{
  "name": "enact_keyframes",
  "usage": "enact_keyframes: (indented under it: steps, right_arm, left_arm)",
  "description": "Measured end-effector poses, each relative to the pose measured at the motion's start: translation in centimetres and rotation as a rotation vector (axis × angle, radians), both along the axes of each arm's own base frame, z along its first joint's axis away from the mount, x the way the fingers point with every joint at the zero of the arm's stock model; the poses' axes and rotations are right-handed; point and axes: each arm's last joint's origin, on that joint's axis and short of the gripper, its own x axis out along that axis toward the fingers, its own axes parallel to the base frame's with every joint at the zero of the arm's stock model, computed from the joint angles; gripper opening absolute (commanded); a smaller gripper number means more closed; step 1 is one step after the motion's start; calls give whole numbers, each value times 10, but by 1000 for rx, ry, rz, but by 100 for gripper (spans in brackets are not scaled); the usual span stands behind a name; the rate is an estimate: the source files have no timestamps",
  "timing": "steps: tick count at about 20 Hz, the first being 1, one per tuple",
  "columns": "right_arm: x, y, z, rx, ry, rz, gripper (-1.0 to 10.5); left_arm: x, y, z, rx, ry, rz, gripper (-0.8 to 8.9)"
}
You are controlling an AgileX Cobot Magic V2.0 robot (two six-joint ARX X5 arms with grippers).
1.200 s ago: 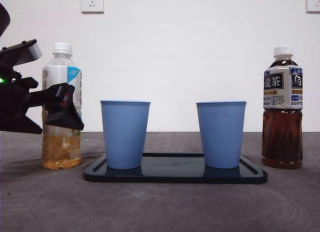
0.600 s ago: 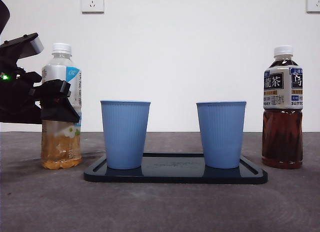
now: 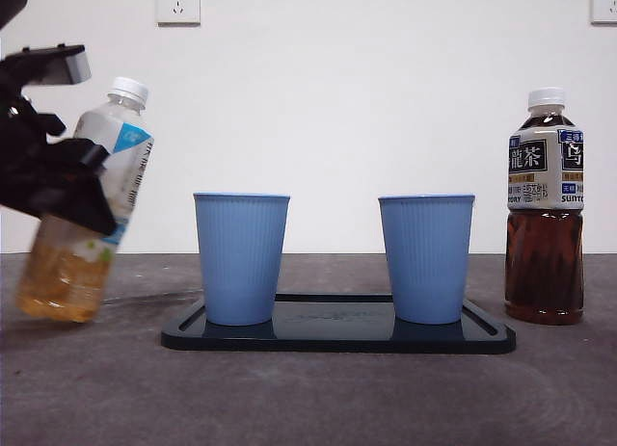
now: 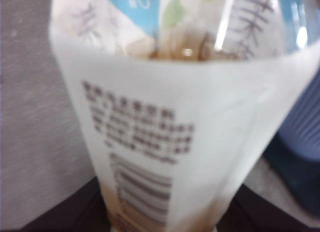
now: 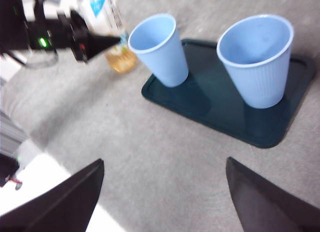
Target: Pour the drink into the cup
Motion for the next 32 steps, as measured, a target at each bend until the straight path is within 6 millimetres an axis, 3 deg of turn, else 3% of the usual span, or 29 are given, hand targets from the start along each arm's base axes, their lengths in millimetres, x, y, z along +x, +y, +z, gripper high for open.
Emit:
enact_keyframes:
  steps: [6,10,14,23,32]
  right_arm:
    - [7,3,-3,-39,-6,45,377]
    - [7,3,-3,-56,-27,60,377]
    - [6,5,-3,-46,-30,101,377]
    - [2,11,-3,-50,-39,174,377]
    - [-3,17,-4,-57,-28,248,377]
  left_arm:
    - [-5,1,59,263,-18,-72,146]
    - [-13,-7,75,493,20,-142,146]
    - [-17,-23,94,683,-57,-179,113]
    - [-26,-38,99,1053,-100,-231,111]
    - [-32,-49,99,1237,-114,-318,109]
